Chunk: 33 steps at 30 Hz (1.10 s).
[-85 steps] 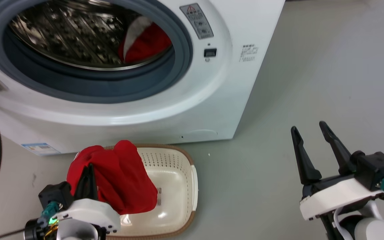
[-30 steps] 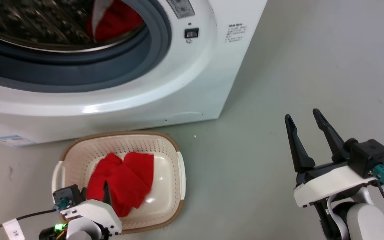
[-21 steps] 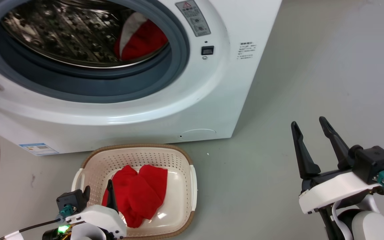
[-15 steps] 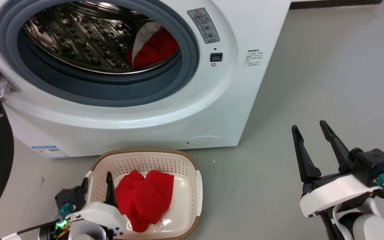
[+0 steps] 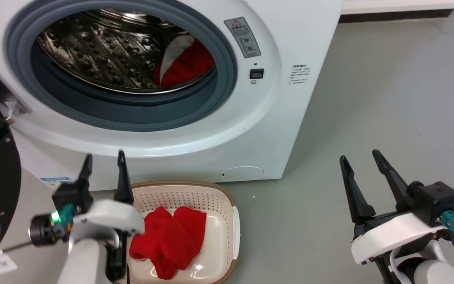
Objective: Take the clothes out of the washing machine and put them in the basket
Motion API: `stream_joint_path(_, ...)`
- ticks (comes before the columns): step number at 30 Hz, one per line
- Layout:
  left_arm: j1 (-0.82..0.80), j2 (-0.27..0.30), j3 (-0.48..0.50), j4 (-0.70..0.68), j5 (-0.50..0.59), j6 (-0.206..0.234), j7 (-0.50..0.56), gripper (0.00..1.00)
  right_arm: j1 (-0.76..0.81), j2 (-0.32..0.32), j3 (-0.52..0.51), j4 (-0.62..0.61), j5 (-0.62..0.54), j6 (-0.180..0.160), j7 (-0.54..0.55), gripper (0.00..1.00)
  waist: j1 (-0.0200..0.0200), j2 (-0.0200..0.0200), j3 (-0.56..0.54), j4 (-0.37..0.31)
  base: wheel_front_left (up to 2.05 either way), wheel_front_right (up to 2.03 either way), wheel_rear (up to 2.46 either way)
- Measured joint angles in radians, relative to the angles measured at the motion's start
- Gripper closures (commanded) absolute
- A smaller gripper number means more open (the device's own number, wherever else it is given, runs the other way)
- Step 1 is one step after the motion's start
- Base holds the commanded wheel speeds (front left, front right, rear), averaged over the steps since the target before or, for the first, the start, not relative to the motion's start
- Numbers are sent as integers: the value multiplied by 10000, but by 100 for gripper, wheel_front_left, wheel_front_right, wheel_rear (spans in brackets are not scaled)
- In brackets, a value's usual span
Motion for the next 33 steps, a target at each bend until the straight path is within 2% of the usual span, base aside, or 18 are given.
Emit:
stream_joint_path(6,-1032,451,-29,-142,38,-52,650,0,-23,0,150,-38,42,0,-44,0,1,0,329,-258,0,0,0)
stream_joint_path(15,-3084,1273,-61,341,4,-497,1912,0,-347,-2,416,-92,209,0,-268,0,2,0,1256,-794,0,0,0)
stream_joint_path(24,-5414,2178,-153,1312,-23,-905,3135,0,-930,-4,765,-15,485,0,-658,0,3,0,2511,-1447,0,0,0)
stream_joint_path(33,-7573,2957,-257,2408,115,-1020,4209,0,-1540,-4,1216,368,974,0,-1202,0,3,0,3867,-2258,0,0,0)
